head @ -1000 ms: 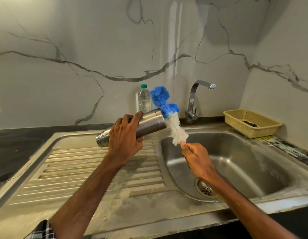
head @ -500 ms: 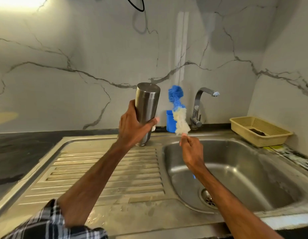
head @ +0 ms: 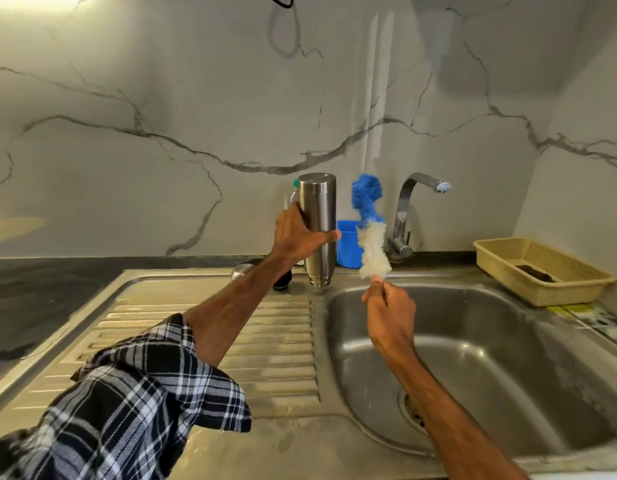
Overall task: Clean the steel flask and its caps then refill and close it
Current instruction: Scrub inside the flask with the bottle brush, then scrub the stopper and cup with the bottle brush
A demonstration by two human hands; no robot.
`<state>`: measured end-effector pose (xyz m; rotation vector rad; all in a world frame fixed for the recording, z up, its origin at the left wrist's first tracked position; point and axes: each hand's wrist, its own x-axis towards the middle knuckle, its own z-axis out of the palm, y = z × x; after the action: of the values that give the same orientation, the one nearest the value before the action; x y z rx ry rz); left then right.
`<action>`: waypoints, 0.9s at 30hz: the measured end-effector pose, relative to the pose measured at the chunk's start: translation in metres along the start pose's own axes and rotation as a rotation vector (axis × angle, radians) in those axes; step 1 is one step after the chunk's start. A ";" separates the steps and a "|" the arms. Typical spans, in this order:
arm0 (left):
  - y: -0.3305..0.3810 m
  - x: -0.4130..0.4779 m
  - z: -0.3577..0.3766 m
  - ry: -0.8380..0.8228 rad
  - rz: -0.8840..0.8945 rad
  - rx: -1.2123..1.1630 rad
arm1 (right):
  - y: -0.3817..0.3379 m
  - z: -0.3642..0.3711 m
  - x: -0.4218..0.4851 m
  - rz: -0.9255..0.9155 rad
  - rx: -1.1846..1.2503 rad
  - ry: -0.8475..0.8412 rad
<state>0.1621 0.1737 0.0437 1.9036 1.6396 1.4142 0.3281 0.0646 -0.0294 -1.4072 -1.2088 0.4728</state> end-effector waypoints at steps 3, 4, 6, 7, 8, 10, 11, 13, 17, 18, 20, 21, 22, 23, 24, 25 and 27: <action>-0.009 0.007 0.011 -0.003 0.002 0.034 | 0.002 0.002 0.002 -0.006 -0.016 -0.007; -0.011 0.009 0.014 -0.007 0.004 0.045 | 0.003 0.003 0.003 -0.006 -0.014 -0.009; -0.015 0.011 0.016 -0.012 0.009 0.049 | 0.004 0.003 0.004 -0.004 -0.011 -0.015; -0.017 0.012 0.017 -0.012 0.009 0.048 | 0.005 0.004 0.004 -0.001 -0.013 -0.018; -0.020 0.014 0.018 -0.013 0.011 0.047 | 0.005 0.003 0.005 0.001 -0.014 -0.021; -0.025 0.016 0.019 -0.016 0.004 0.044 | 0.005 0.003 0.005 0.007 -0.019 -0.028; -0.028 0.017 0.019 -0.012 -0.001 0.046 | 0.006 0.002 0.005 0.010 -0.022 -0.030; -0.032 0.018 0.019 -0.001 -0.003 0.048 | 0.005 0.001 0.005 0.014 -0.022 -0.033; -0.037 0.016 0.019 0.008 -0.006 0.049 | 0.003 0.001 0.003 0.012 -0.006 -0.040; -0.038 0.015 0.020 0.007 -0.003 0.053 | 0.003 0.001 0.003 0.014 -0.009 -0.043; -0.037 0.013 0.020 0.001 -0.003 0.062 | 0.003 0.001 0.003 0.021 -0.009 -0.046; -0.035 0.013 0.020 -0.006 -0.006 0.067 | 0.003 0.001 0.003 0.024 -0.007 -0.046; -0.035 0.014 0.021 -0.013 -0.008 0.069 | 0.002 0.000 0.003 0.026 -0.005 -0.047; -0.034 0.014 0.021 -0.021 -0.016 0.073 | 0.002 0.000 0.003 0.027 -0.006 -0.046; -0.034 0.015 0.021 -0.027 -0.017 0.073 | 0.002 0.000 0.003 0.027 -0.007 -0.044; -0.033 0.016 0.020 -0.033 -0.023 0.078 | 0.002 0.000 0.003 0.029 -0.009 -0.043; -0.032 0.017 0.020 -0.042 -0.026 0.096 | 0.002 -0.001 0.004 0.034 -0.009 -0.047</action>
<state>0.1566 0.2070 0.0194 1.9415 1.7351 1.2983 0.3310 0.0676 -0.0292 -1.4333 -1.2280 0.5275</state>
